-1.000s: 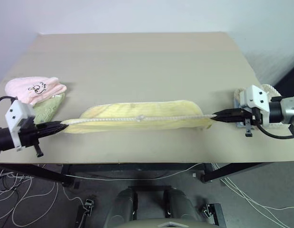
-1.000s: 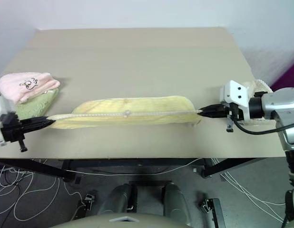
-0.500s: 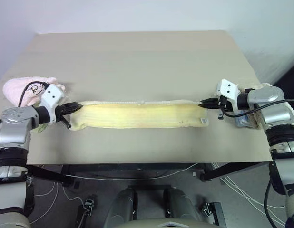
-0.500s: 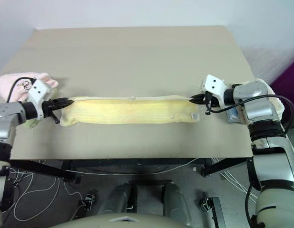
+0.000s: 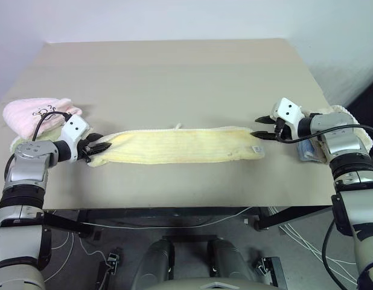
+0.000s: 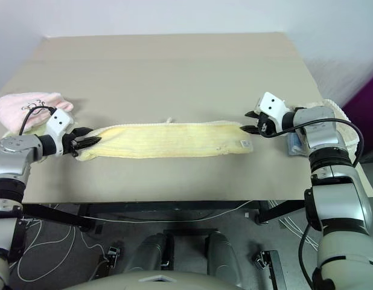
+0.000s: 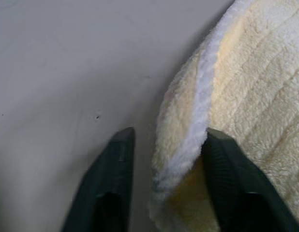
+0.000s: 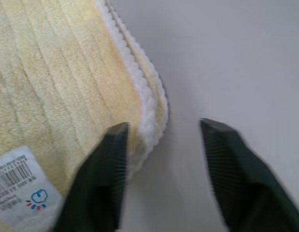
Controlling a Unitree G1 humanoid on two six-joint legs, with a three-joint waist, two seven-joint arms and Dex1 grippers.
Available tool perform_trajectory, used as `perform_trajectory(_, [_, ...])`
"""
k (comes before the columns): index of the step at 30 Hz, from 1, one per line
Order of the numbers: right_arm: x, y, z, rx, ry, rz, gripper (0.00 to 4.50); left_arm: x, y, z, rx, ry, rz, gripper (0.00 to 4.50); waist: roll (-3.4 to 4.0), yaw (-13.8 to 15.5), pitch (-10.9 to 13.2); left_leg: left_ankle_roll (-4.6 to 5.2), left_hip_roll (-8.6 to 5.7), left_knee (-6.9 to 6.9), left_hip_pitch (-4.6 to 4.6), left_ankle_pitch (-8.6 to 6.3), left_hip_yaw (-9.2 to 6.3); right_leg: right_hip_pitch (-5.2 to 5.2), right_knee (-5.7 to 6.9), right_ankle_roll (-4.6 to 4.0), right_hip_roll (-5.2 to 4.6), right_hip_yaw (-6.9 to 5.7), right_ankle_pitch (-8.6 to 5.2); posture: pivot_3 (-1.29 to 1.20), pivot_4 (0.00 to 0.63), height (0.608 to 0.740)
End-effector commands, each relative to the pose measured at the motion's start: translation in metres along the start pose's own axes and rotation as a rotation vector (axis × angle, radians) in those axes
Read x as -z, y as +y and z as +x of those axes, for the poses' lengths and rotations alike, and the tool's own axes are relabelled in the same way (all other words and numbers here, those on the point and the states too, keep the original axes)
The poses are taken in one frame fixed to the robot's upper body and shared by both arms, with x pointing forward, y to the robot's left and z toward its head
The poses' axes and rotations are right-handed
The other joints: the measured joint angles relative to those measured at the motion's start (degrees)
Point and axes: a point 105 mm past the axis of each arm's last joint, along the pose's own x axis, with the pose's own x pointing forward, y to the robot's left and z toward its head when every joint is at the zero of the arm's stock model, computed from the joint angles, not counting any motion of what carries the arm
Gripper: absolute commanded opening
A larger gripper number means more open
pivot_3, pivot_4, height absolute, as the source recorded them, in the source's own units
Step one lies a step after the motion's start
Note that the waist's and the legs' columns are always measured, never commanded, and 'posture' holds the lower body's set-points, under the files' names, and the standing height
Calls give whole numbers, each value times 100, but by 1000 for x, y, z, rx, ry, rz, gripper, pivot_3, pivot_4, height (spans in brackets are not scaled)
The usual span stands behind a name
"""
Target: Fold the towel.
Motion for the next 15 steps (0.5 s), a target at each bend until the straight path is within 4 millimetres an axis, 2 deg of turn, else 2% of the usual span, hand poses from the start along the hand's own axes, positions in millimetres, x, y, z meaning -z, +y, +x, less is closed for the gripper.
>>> perform_trajectory(1, [-19,-22,-14,109,-58,-50,3710,-11,18,-9,-106,-42,23,3501,0,-1,0,0,0,0,0,0,0,0,0,0,0,0,0,0,150,740])
perform_trajectory(3, [-24,-30,-22,171,-77,-73,4393,-14,29,-14,-175,-53,3,4203,0,0,0,0,0,0,0,0,0,-1,1,0,-1,1,0,0,150,740])
perform_trajectory(4, [-27,-33,-25,193,-93,-77,4500,-17,33,-16,-198,-69,-11,4463,0,3,0,0,0,0,0,0,0,-1,1,0,-1,1,0,0,150,740])
perform_trajectory(6, [-41,-35,-36,214,-187,-27,4500,-25,41,-23,-243,-127,-46,4463,0,9,0,0,0,0,-3,0,1,-7,4,0,-2,2,0,0,150,740])
perform_trajectory(8, [-55,-28,-46,213,-294,64,4500,-30,47,-30,-294,-157,-50,4463,-3,20,-2,0,0,5,-16,0,-1,-19,18,0,-2,2,0,0,150,740])
perform_trajectory(10, [-63,-15,-49,204,-368,163,4500,-33,50,-36,-331,-182,-45,4463,-6,33,-4,0,0,12,-26,0,-8,-25,28,0,-4,-1,0,0,150,740])
perform_trajectory(12, [-67,7,-49,174,-409,277,4500,-36,49,-40,-343,-222,-56,4463,-7,36,-5,0,0,19,-32,0,-12,-27,33,0,-6,-2,0,0,150,740])
perform_trajectory(15, [-67,40,-54,111,-482,584,4500,-37,40,-42,-326,-237,-26,4463,-8,37,-6,1,0,19,-35,0,-15,-31,39,0,-14,0,0,0,150,740])
